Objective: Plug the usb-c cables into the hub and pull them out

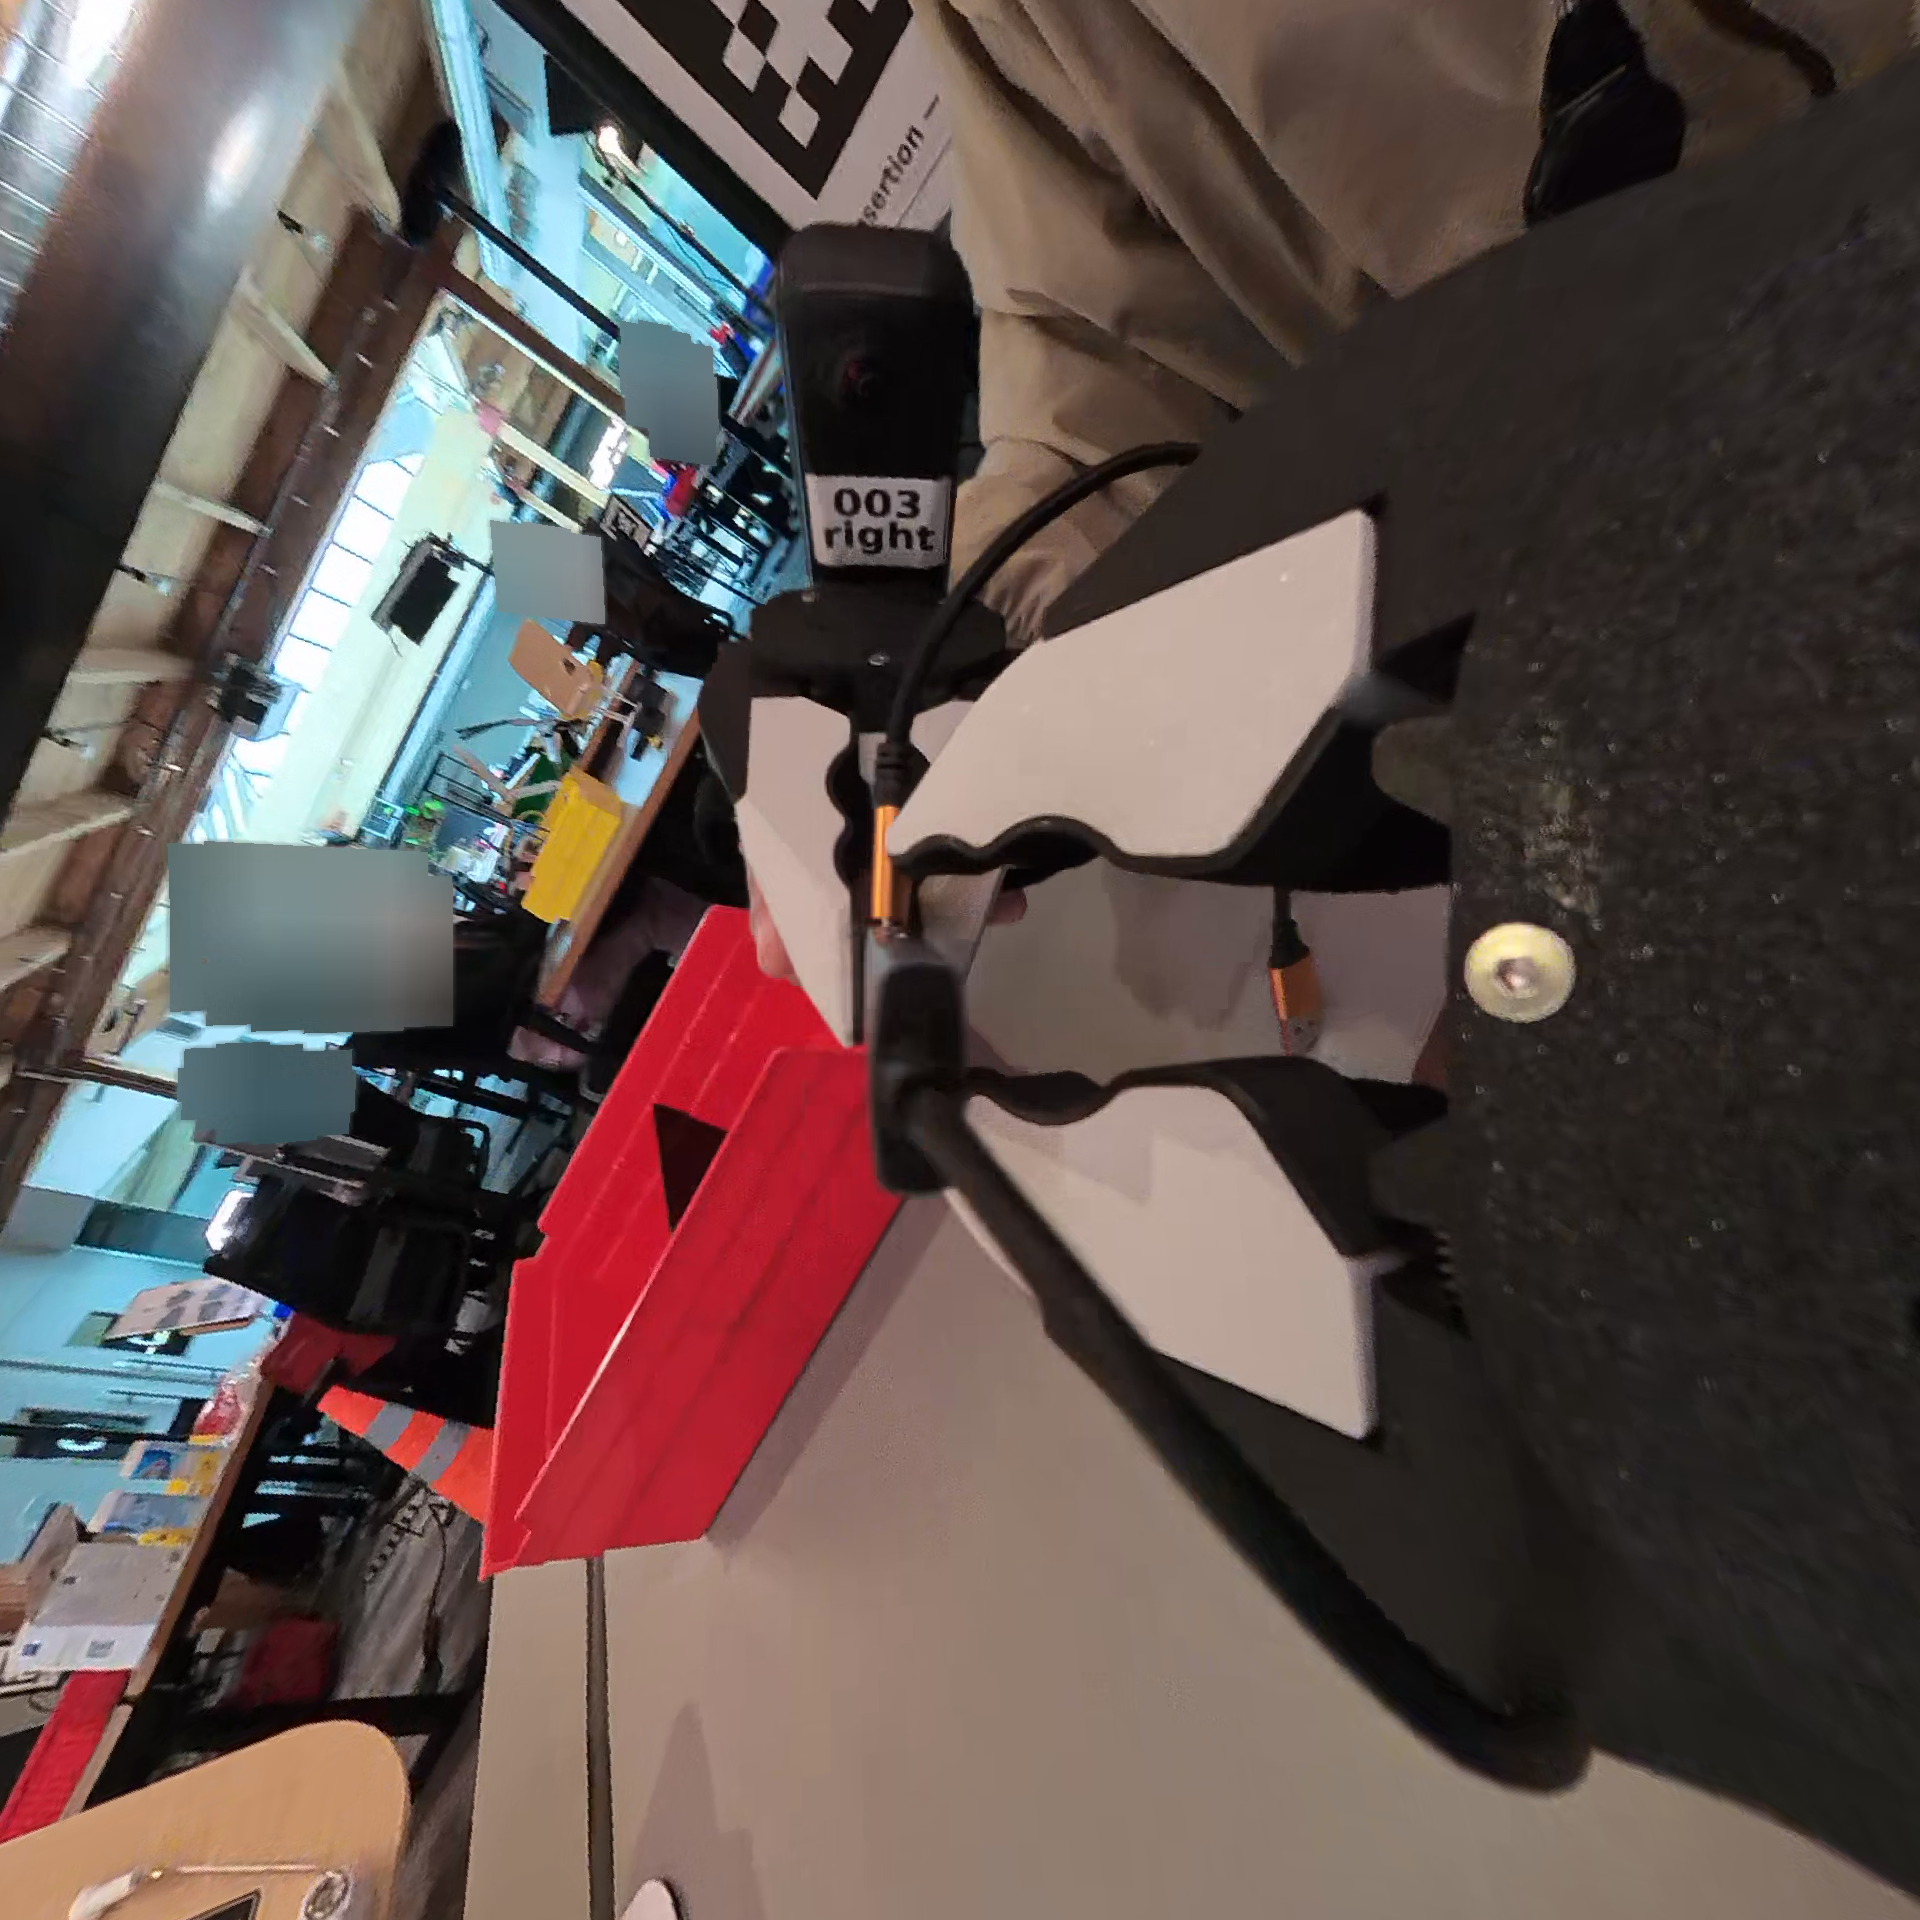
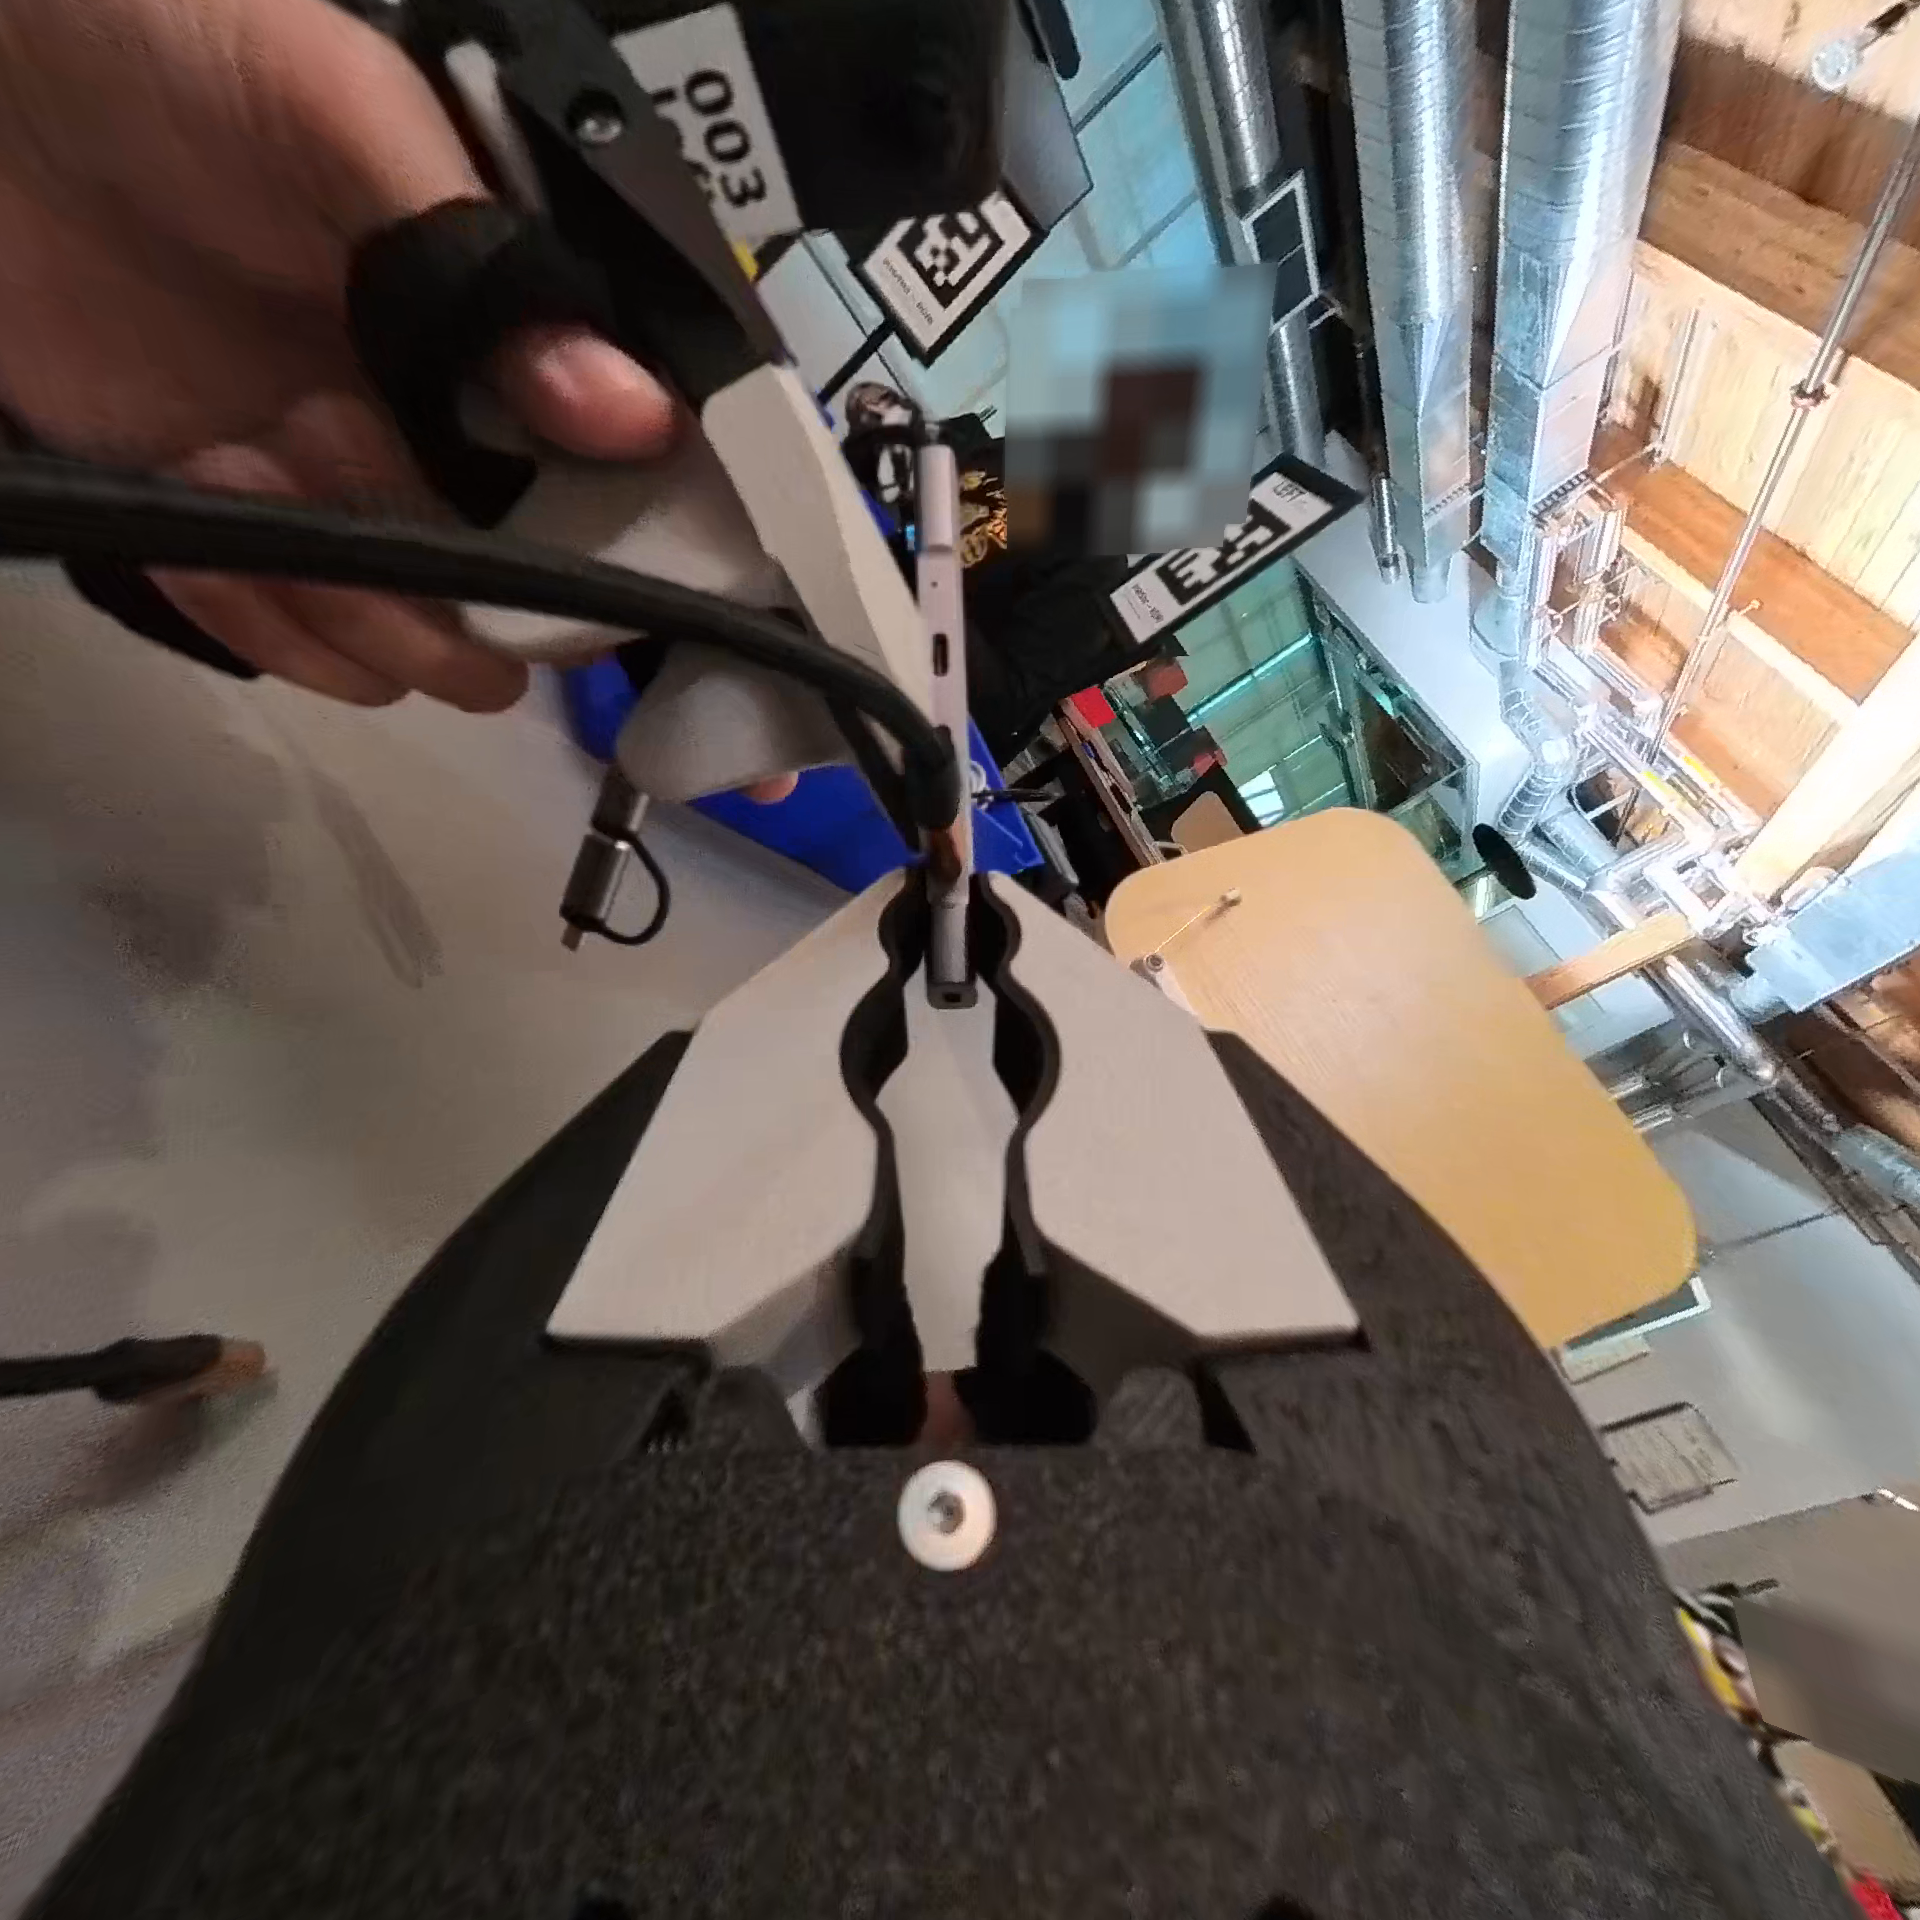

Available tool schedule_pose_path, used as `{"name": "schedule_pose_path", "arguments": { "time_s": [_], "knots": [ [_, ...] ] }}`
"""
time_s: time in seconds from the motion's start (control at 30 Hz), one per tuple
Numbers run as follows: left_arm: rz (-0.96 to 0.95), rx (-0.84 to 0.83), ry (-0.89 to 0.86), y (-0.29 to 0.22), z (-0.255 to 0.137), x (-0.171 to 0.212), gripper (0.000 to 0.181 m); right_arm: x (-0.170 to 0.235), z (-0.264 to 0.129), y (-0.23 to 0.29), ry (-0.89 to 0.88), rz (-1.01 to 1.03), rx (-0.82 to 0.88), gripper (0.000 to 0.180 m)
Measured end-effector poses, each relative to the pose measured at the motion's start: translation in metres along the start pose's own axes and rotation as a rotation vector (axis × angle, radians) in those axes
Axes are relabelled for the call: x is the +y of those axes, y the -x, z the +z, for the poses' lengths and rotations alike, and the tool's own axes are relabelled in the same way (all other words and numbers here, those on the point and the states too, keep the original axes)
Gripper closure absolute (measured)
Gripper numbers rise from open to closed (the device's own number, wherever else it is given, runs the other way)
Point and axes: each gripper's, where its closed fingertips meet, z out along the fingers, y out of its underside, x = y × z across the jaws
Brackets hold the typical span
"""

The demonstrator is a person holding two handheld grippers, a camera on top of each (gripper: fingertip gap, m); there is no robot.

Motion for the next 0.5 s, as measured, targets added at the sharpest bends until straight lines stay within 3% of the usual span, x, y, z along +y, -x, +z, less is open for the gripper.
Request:
{"name": "schedule_pose_path", "arguments": {
  "time_s": [0.17, 0.37, 0.5],
  "knots": [
    [-0.044, -0.008, 0.012, 0.0062, -0.0015, 0.0036, 0.157, 0.0012, 0.0021, 0.006, 0.015, -0.041, -0.013, 0.171],
    [-0.075, -0.002, -0.046, 0.0063, -0.0015, 0.0029, 0.158, 0.0028, 0.003, 0.0082, 0.016, -0.015, -0.015, 0.171],
    [0.014, -0.08, -0.083, 0.01, -0.0051, -0.0059, 0.158, 0.0037, 0.0047, 0.0018, 0.039, 0.166, 0.019, 0.167]
  ]
}}
